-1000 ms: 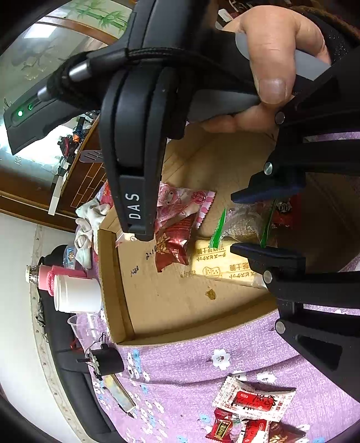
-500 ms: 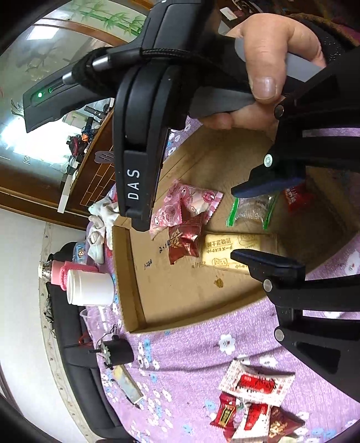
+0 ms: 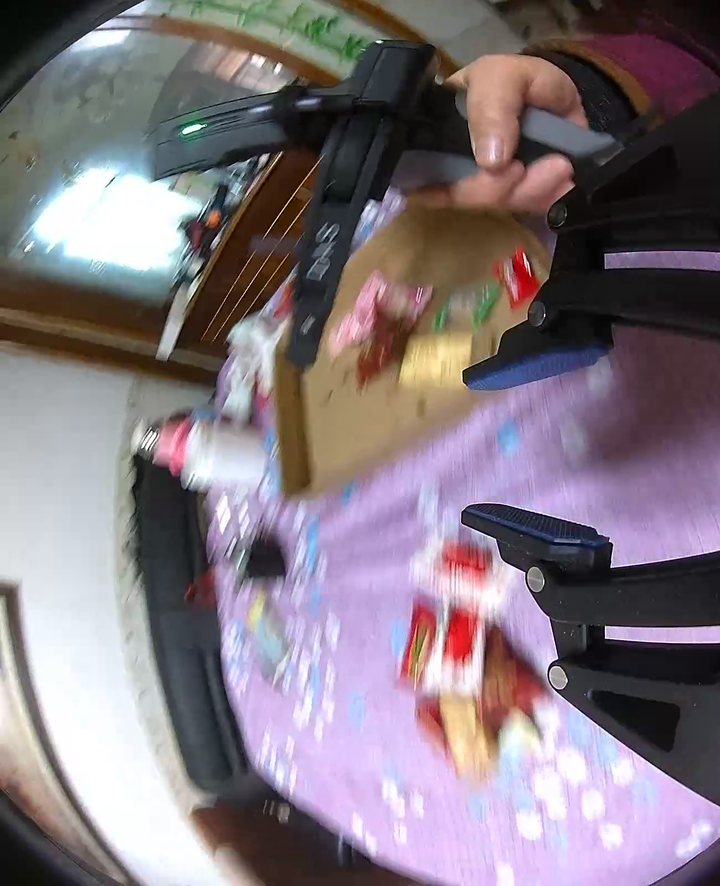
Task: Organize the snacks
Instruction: 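Withdraw both grippers from the tray back toward the snack pile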
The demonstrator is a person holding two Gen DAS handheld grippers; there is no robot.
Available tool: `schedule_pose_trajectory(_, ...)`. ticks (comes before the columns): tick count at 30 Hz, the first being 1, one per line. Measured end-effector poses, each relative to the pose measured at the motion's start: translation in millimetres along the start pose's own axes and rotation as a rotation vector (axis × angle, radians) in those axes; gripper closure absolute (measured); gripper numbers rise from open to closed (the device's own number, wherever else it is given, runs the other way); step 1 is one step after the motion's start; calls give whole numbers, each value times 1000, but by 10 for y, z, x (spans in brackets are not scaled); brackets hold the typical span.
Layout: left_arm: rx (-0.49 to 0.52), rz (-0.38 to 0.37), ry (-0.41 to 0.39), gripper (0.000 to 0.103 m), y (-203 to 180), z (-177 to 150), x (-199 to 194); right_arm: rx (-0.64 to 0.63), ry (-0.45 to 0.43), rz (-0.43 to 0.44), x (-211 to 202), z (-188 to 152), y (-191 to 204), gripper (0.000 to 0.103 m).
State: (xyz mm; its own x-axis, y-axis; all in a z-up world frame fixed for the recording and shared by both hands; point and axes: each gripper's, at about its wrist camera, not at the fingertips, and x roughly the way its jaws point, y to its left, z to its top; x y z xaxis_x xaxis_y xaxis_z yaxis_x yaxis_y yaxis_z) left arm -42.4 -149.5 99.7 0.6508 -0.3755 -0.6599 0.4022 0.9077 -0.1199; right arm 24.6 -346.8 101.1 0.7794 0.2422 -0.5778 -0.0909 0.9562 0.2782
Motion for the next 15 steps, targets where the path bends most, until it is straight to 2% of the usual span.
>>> schedule_pose_trajectory(3, -62, 118, -80, 56, 430, -50, -382, -56, -7, 35, -7, -46, 188, 74)
schedule_pose_trajectory(4, -100, 138, -93, 52, 623, -65, -493, -70, -8, 42, -9, -59, 228, 72)
schedule_pose_trajectory(7, -177, 241, -121, 51, 1097, -90, -692, -115, -20, 55, -33, -105, 362, 63)
schedule_pose_trajectory(10, -289, 267, -139, 51, 1484, -116, -841, -135, -15, 72, -19, -139, 441, 63)
schedule_pose_trajectory(13, -277, 286, -138, 51, 1569, -173, -866, -141, -2, 99, -2, -161, 482, 63)
schedule_pose_trajectory(15, -263, 286, -122, 47, 1571, -220, -811, -147, 3, 98, 18, -164, 496, 63)
